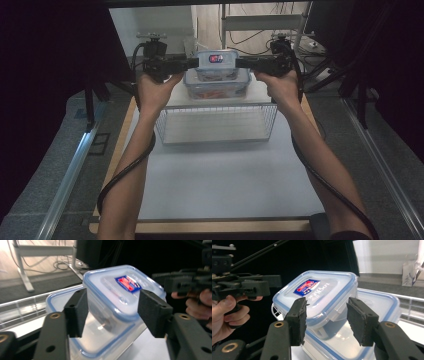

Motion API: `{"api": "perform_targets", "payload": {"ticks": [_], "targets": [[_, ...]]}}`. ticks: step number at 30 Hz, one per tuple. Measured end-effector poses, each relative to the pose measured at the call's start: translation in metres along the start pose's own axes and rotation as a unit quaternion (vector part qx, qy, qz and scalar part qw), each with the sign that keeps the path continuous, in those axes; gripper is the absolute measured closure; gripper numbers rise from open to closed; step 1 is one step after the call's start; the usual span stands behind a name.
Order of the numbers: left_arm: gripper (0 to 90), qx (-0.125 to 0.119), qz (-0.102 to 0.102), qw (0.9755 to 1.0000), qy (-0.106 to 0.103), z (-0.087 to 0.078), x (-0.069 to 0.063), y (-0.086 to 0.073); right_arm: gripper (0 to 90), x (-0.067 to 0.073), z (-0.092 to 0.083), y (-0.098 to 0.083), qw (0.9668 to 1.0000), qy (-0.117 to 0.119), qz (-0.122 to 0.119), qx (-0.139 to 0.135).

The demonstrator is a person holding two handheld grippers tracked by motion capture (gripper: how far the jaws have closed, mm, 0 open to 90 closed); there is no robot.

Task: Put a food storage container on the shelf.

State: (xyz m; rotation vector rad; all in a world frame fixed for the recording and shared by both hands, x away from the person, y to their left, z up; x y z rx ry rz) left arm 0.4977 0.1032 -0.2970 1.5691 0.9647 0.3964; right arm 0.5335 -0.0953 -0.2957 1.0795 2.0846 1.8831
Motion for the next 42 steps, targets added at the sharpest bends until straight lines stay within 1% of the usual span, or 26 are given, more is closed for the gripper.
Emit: {"api": "perform_targets", "payload": {"ticks": [1,2,4,5,8,9,10,11,13,15,18,23,27,32,34,36,37,42], "targets": [[46.5,0.000,0.000,1.0000,0.000,0.000,0.000,0.000,50.1,0.000,0.000,0.000,1.0000,0.000,0.000,0.000],[48.9,-0.002,0.018,0.9998,0.000,-0.006,-0.005,-0.004,50.8,-0.001,-0.005,-0.001,0.9999,-0.006,-0.013,-0.002],[55.1,-0.002,0.028,0.9996,-0.005,-0.010,-0.008,-0.008,52.0,-0.002,-0.009,-0.002,0.9996,-0.014,-0.026,-0.001],[58.7,-0.001,0.032,0.9994,-0.009,-0.011,-0.010,-0.011,54.2,-0.001,-0.011,-0.003,0.9994,-0.015,-0.032,-0.002],[68.3,0.008,0.046,0.9988,-0.014,-0.011,-0.016,-0.019,63.8,0.001,-0.017,-0.007,0.9985,-0.018,-0.051,0.002],[71.5,0.014,0.058,0.9981,-0.014,-0.011,-0.019,-0.023,68.3,0.002,-0.018,-0.009,0.9983,-0.018,-0.055,0.005],[75.7,0.017,0.062,0.9978,-0.016,-0.010,-0.020,-0.025,73.3,0.005,-0.019,-0.014,0.9977,-0.016,-0.064,0.011],[78.3,0.021,0.065,0.9975,-0.019,-0.008,-0.022,-0.028,76.3,0.007,-0.019,-0.016,0.9973,-0.015,-0.071,0.016],[82.3,0.027,0.070,0.9970,-0.022,-0.005,-0.025,-0.032,81.9,0.011,-0.017,-0.023,0.9954,-0.013,-0.091,0.027],[84.2,0.033,0.074,0.9965,-0.020,0.000,-0.027,-0.036,85.0,0.016,-0.013,-0.030,0.9931,-0.013,-0.110,0.039],[84.5,0.039,0.071,0.9966,-0.018,0.006,-0.027,-0.039,86.2,0.019,-0.007,-0.035,0.9912,-0.011,-0.122,0.049],[84.3,0.041,0.063,0.9971,-0.013,0.013,-0.023,-0.039,86.2,0.017,-0.001,-0.036,0.9921,-0.009,-0.115,0.049],[83.9,0.041,0.051,0.9977,-0.017,0.019,-0.020,-0.038,86.1,0.013,0.002,-0.036,0.9930,-0.013,-0.107,0.048],[83.5,0.039,0.048,0.9979,-0.020,0.020,-0.020,-0.039,86.0,0.011,0.003,-0.035,0.9932,-0.017,-0.105,0.047],[81.6,0.040,0.059,0.9972,-0.024,0.017,-0.025,-0.041,84.9,0.011,0.002,-0.036,0.9930,-0.015,-0.107,0.047],[76.8,0.040,0.066,0.9967,-0.025,0.016,-0.028,-0.042,82.7,0.013,0.001,-0.037,0.9930,-0.013,-0.108,0.046],[73.7,0.041,0.075,0.9961,-0.022,0.014,-0.029,-0.044,80.6,0.014,0.000,-0.039,0.9931,-0.011,-0.107,0.046],[60.8,0.040,0.102,0.9939,-0.014,0.007,-0.034,-0.047,69.7,0.017,-0.004,-0.046,0.9926,-0.006,-0.113,0.044]]}}
Point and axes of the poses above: each handheld gripper's, and its own axes: z roughly forward along the jaws, y roughly out of its top, x roughly to its left, the point moved 9 cm from there along z, roughly forward along the jaws, and after that the axes turned 7 degrees about -x, right-handed, at the moved point
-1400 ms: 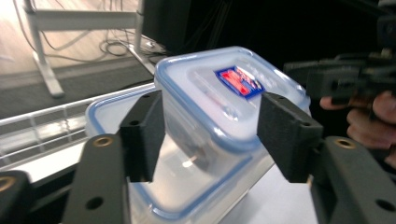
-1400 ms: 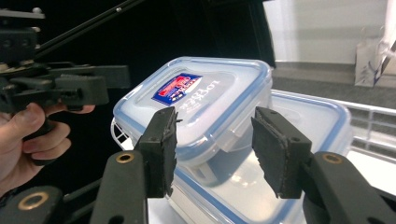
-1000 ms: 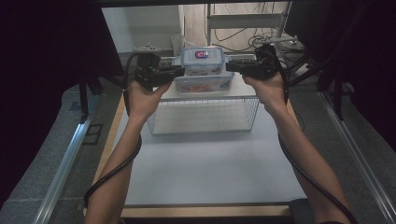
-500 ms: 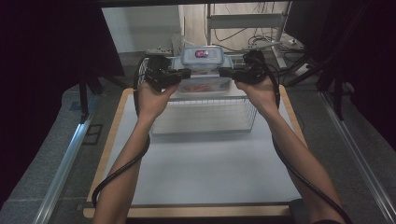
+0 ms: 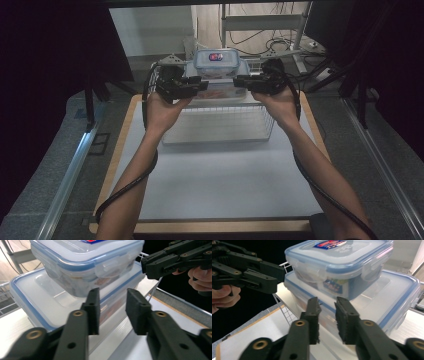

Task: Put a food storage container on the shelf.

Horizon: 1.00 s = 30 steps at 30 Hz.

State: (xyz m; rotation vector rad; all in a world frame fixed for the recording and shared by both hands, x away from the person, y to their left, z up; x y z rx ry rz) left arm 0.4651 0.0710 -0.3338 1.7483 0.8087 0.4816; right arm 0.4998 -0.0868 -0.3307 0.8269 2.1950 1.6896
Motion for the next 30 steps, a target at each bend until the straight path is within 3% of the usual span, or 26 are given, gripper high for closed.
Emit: {"api": "perform_targets", "payload": {"ticks": [4,15,30], "targets": [[50.5,0.000,0.025,0.9997,0.008,-0.004,-0.006,-0.005,59.7,0.005,-0.003,-0.005,0.9999,-0.002,-0.010,-0.004],[29.0,0.007,0.056,0.9983,0.011,-0.006,-0.020,-0.031,42.2,0.017,-0.015,-0.028,0.9993,0.002,-0.036,0.000],[12.1,0.007,0.037,0.9992,0.009,-0.020,-0.027,-0.070,32.1,0.021,-0.029,-0.061,0.9989,0.007,-0.043,0.014]]}}
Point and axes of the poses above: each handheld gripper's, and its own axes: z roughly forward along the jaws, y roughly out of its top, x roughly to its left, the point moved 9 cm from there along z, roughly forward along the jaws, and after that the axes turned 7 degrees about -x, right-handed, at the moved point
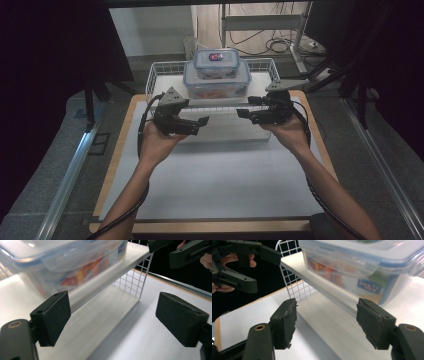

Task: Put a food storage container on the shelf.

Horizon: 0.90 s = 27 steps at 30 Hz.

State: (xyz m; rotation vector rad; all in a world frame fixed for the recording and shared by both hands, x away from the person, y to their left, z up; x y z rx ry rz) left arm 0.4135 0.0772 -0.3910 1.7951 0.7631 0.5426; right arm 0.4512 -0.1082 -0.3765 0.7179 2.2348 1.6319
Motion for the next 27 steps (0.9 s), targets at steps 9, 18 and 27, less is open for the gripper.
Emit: {"api": "perform_targets", "payload": {"ticks": [9,18,27], "targets": [[8.0,-0.001,-0.017,0.9998,-0.006,-0.015,-0.009,-0.028,26.1,0.010,-0.006,-0.020,0.9999,0.001,-0.012,0.012],[2.2,0.018,-0.010,0.9997,0.010,-0.023,-0.024,-0.085,18.8,0.024,-0.018,-0.078,0.9984,-0.013,-0.035,0.043],[0.0,0.038,0.000,0.9989,0.027,-0.023,-0.027,-0.132,14.2,0.021,-0.028,-0.132,0.9974,-0.029,-0.021,0.062]]}}
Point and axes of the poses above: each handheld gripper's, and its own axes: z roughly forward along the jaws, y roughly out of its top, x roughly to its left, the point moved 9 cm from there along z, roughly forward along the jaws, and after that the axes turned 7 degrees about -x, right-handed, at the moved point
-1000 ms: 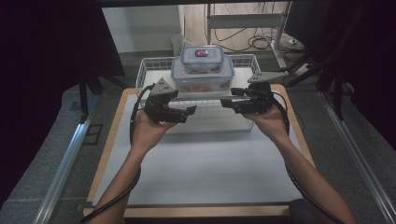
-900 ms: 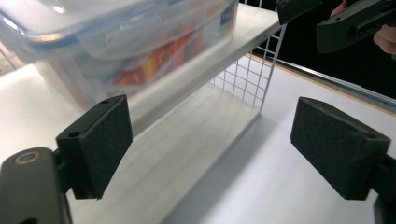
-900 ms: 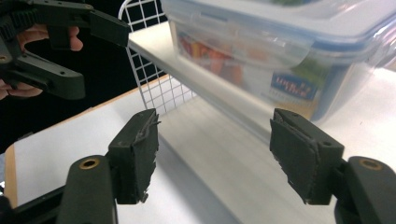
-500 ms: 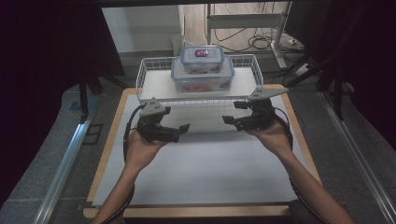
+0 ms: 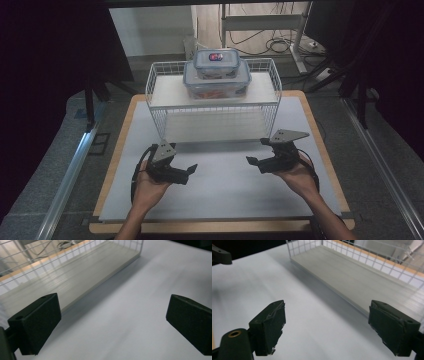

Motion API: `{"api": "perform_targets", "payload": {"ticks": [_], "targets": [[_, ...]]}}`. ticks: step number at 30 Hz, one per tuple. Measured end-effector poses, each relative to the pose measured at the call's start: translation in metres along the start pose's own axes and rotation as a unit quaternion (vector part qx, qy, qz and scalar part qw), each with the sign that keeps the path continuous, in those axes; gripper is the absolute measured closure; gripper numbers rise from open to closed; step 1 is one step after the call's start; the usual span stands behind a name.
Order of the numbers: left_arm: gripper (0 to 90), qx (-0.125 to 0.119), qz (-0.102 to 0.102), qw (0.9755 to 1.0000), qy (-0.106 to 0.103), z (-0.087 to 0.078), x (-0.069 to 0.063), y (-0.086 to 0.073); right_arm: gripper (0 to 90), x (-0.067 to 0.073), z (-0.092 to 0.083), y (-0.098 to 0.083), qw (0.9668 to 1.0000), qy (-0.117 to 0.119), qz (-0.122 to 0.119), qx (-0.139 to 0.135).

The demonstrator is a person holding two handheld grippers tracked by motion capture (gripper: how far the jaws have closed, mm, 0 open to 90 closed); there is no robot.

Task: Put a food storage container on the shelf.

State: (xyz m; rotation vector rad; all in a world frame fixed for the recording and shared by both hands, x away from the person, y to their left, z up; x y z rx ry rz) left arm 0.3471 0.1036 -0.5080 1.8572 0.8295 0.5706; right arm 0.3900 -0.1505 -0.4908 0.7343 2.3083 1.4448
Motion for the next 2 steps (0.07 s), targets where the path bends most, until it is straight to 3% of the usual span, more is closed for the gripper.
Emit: {"api": "perform_targets", "payload": {"ticks": [2], "targets": [[0.0,-0.001,-0.008,1.0000,-0.004,0.0003,-0.0001,-0.0018,13.8,-0.0020,-0.0003,-0.0040,1.0000,0.000,0.006,-0.001]]}}
Point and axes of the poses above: each handheld gripper's, and its own axes: z roughly forward along the jaws, y roughly out of its top, x roughly to its left, the point moved 9 cm from there along z, roughly forward along the jaws, and after that the axes turned 7 degrees about -x, right-handed, at the moved point
